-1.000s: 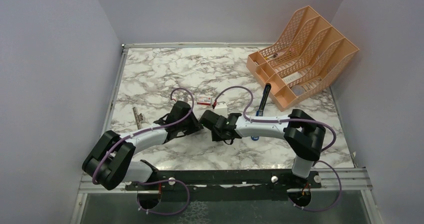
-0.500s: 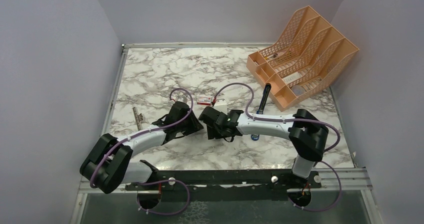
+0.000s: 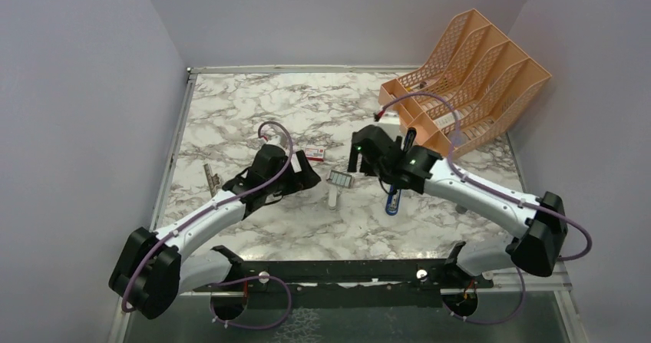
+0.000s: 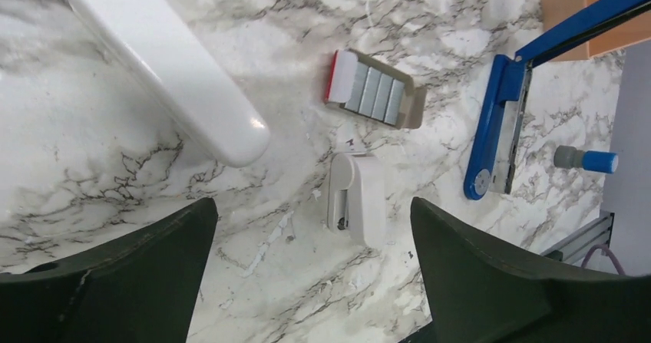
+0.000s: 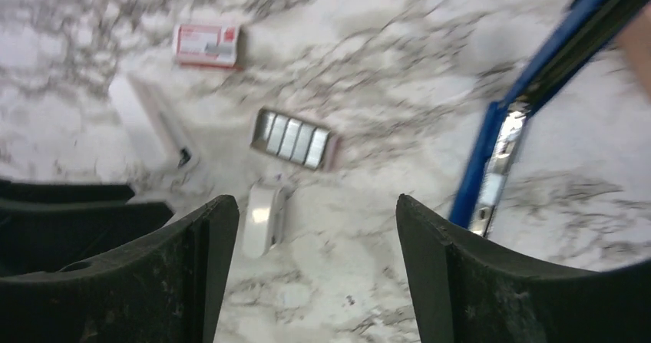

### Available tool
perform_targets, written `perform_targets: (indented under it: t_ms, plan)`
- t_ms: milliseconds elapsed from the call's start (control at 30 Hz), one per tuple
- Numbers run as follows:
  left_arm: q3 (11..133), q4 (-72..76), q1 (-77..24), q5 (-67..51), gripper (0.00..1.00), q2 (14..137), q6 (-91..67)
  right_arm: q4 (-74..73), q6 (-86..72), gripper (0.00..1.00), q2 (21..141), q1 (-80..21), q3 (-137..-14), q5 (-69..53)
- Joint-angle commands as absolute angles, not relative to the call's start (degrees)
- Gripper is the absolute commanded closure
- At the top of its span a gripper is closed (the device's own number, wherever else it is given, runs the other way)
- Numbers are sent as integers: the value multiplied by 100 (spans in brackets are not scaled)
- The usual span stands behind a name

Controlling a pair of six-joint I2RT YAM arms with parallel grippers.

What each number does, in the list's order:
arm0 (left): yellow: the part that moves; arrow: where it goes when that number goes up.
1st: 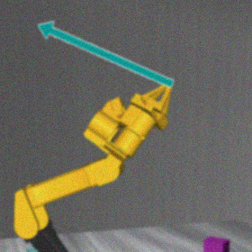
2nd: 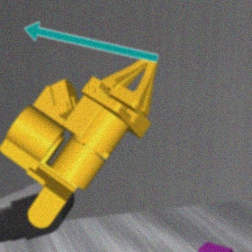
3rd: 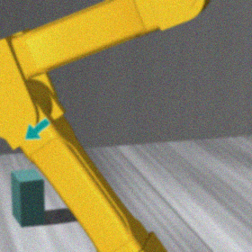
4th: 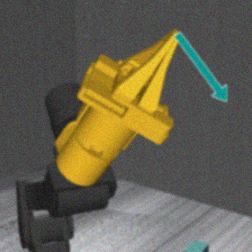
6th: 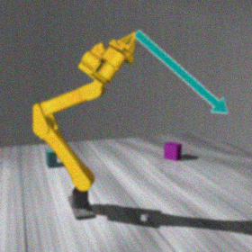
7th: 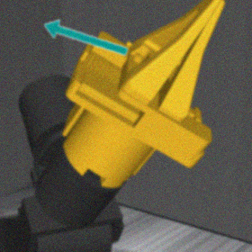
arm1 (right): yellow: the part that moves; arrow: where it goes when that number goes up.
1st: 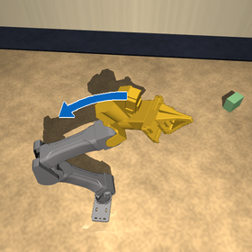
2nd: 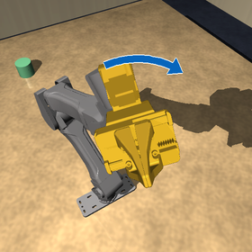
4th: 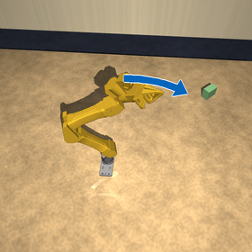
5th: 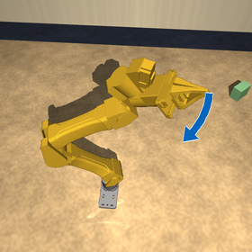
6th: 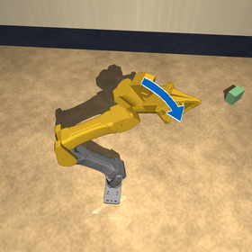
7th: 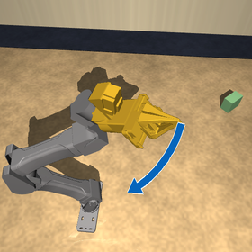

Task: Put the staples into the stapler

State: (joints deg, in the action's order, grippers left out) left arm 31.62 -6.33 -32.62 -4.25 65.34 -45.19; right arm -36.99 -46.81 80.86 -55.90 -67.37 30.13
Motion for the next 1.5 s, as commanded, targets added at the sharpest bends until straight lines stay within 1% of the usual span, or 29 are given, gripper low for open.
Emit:
perform_targets:
  t_ms: [0,67,167,233,333,500,567,667,767,933,1100,1167,1333,1433,1467]
  plan:
    - [3675,-1007,-3234,-219,1,6218,-3801,-4180,-3995,17,7421,-4800,-6831,3481]
    - [3838,-1020,-3233,-335,1,6181,-3606,-4114,-3756,12,7159,-4576,-6802,3497]
    - [4109,-886,-3230,-883,1,6251,-3227,-4087,-3566,8,7018,-4201,-6754,3530]
    - [4243,-730,-3239,-1142,1,6356,-3162,-4045,-3444,8,7019,-3768,-6706,3400]
    - [4267,18,-3347,-1544,1,6697,-3510,-3826,-3265,7,7099,-3068,-6642,2728]
    - [4794,453,-4004,-1395,1,7515,-3531,-3498,-3332,8,7235,-2720,-6533,2553]
    - [4907,575,-4111,-1452,1,7776,-3545,-3450,-3345,9,7357,-2545,-6544,2420]
    - [4973,734,-4141,-1558,2,8059,-3608,-3312,-3317,13,7557,-2406,-6557,2266]
    - [4967,984,-4199,-1751,7,8313,-3752,-3323,-3296,22,7847,-2318,-6662,2153]
    - [5028,1211,-4413,-1856,13,8828,-4016,-3263,-3181,28,8173,-2278,-6749,2217]
    - [5250,1300,-4672,-1898,18,9377,-4159,-3235,-3027,37,8370,-2260,-6788,2224]
    - [5317,1293,-4749,-1876,21,9524,-4180,-3193,-2883,38,8423,-2259,-6827,2339]
    - [5404,1250,-4855,-1836,33,9785,-4198,-3108,-2642,38,8731,-2155,-7064,2458]
    - [5430,1239,-4932,-1749,34,9907,-4206,-2988,-2561,43,8826,-2128,-7136,2444]
    - [5453,1237,-4957,-1722,34,9957,-4224,-2935,-2520,45,8837,-2115,-7137,2413]
